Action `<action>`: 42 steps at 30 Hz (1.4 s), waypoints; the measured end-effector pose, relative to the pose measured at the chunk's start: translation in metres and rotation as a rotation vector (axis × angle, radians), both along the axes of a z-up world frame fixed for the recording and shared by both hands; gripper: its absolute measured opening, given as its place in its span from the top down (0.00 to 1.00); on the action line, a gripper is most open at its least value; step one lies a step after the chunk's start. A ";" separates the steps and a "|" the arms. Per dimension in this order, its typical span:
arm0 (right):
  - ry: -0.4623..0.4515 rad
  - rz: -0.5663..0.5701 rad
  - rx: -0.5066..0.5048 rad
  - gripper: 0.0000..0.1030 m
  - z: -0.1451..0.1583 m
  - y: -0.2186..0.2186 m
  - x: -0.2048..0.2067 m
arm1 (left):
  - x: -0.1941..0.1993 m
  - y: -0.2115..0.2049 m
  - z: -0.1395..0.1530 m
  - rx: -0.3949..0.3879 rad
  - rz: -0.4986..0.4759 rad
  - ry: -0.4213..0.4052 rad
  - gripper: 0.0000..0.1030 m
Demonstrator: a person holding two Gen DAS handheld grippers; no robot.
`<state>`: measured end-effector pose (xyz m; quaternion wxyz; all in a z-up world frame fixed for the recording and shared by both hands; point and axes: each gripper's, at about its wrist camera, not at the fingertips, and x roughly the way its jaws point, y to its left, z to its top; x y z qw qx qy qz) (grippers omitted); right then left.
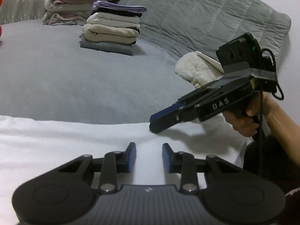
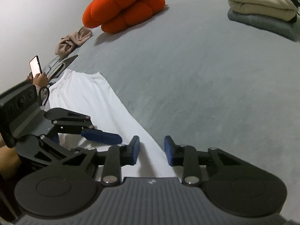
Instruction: Fold clothes
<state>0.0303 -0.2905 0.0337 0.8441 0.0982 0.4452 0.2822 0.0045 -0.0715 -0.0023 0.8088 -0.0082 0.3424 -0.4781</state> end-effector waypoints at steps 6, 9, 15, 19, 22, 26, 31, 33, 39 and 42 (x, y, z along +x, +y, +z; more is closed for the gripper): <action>0.008 0.002 0.045 0.95 0.002 -0.003 -0.003 | 0.000 0.002 -0.001 -0.004 0.000 0.000 0.69; -0.009 0.015 0.075 0.96 0.007 -0.004 -0.006 | -0.002 0.000 -0.001 0.006 -0.002 -0.018 0.69; -0.013 0.126 0.100 0.96 0.010 0.009 -0.013 | -0.002 -0.001 -0.002 0.012 -0.004 -0.031 0.69; -0.002 0.144 0.085 0.96 0.007 0.014 -0.012 | -0.004 -0.003 -0.002 0.024 -0.009 -0.044 0.69; 0.028 0.120 0.073 0.94 0.002 0.013 -0.008 | -0.003 -0.002 0.000 0.025 -0.014 -0.040 0.68; 0.040 0.132 0.082 0.94 0.000 0.011 -0.007 | 0.001 0.003 0.002 0.011 -0.024 -0.003 0.68; 0.035 0.174 0.096 0.94 0.002 0.008 -0.009 | 0.017 0.017 0.000 -0.086 -0.007 0.149 0.63; 0.036 0.200 0.079 0.94 0.000 0.012 -0.011 | 0.029 0.027 -0.005 -0.159 0.025 0.256 0.63; 0.003 0.219 0.050 0.86 0.003 0.015 -0.016 | 0.045 0.033 -0.024 -0.203 0.133 0.405 0.96; -0.030 0.173 0.047 0.86 0.009 0.007 -0.016 | 0.043 0.032 -0.026 -0.175 0.145 0.405 0.98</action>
